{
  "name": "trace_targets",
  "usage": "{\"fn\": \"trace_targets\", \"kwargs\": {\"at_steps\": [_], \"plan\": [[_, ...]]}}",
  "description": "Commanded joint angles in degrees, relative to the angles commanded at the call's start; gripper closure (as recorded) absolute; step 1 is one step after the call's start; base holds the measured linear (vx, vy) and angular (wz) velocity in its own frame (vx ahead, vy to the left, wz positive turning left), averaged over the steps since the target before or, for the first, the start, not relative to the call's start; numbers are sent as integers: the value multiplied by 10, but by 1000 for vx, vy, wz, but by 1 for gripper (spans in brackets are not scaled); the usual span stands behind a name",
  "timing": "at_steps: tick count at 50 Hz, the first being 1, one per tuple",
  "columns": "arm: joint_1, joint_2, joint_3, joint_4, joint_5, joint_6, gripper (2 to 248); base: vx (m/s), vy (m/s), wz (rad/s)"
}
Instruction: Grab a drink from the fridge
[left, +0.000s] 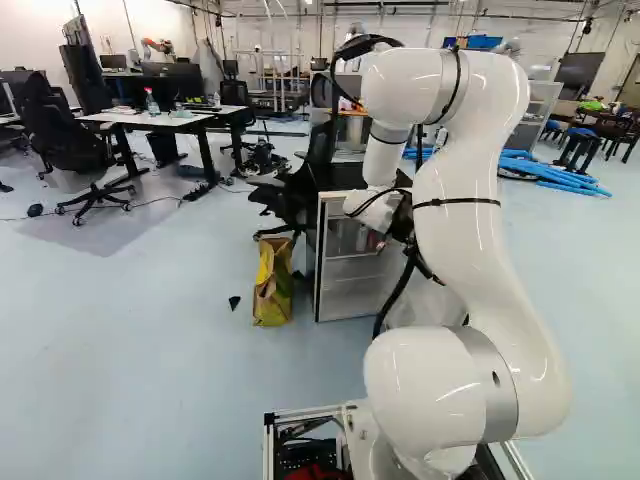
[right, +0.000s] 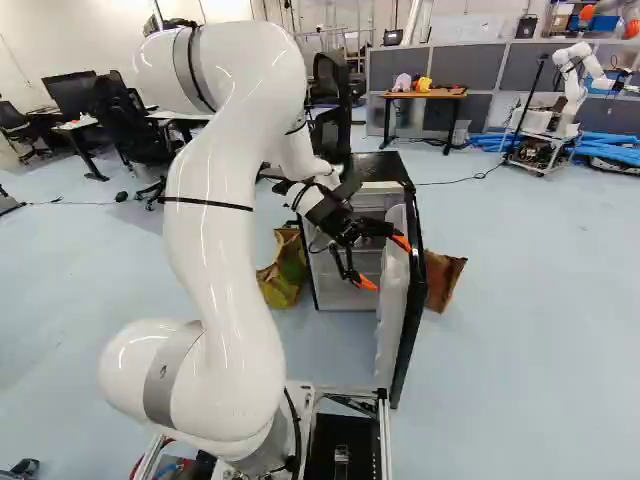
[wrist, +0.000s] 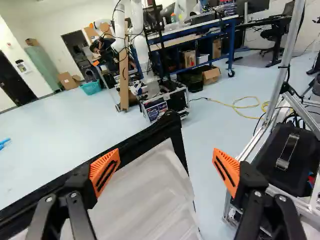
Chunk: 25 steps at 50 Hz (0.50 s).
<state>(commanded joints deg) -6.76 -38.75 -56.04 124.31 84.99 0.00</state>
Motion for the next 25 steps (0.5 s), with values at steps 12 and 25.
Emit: {"fn": "trace_targets", "kwargs": {"at_steps": [12,25], "plan": [[-30,-7,-24,0,-1,0,3,0,0,0],[-61,-14,-50,0,-10,0,3,0,0,0]]}}
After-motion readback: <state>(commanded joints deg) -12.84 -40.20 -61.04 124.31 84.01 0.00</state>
